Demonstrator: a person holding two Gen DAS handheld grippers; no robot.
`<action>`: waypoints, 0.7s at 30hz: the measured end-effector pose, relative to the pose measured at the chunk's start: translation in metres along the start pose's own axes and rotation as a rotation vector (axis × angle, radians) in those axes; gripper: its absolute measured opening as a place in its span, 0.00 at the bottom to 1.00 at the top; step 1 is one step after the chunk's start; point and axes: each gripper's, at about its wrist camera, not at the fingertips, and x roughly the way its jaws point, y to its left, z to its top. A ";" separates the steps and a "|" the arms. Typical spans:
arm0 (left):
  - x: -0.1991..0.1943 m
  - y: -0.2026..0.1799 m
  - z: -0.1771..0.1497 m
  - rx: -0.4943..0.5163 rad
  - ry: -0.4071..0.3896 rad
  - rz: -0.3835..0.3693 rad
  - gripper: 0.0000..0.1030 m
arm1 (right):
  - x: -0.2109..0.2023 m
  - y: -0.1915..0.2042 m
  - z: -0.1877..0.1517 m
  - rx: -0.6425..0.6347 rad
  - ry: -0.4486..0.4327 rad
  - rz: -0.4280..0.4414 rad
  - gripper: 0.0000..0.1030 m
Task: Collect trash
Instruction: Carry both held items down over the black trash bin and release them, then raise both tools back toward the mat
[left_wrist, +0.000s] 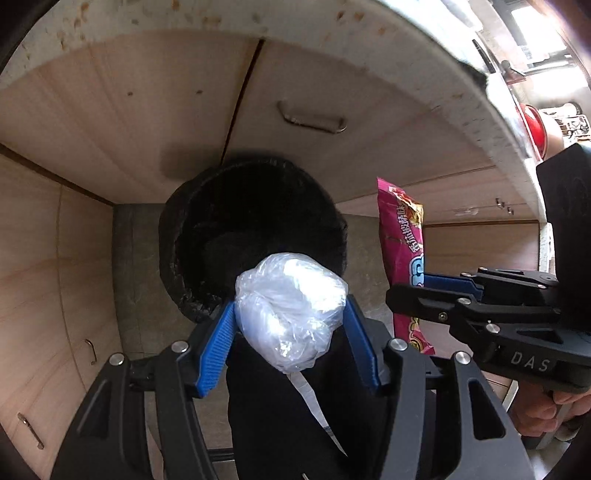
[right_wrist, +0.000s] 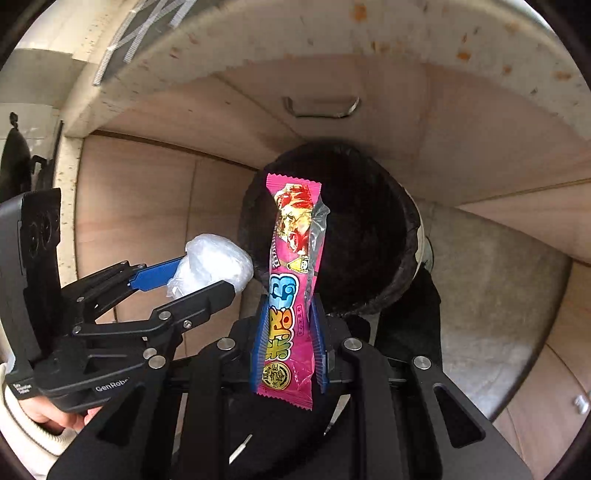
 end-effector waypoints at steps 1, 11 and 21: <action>0.003 0.001 0.000 -0.008 0.001 -0.004 0.56 | 0.002 0.001 0.000 -0.005 -0.002 -0.005 0.18; 0.011 0.006 -0.001 -0.031 -0.002 0.001 0.61 | 0.008 -0.004 0.004 -0.027 -0.007 -0.017 0.21; -0.012 0.007 -0.001 -0.053 -0.022 -0.003 0.72 | -0.015 -0.005 0.005 -0.008 -0.054 -0.030 0.41</action>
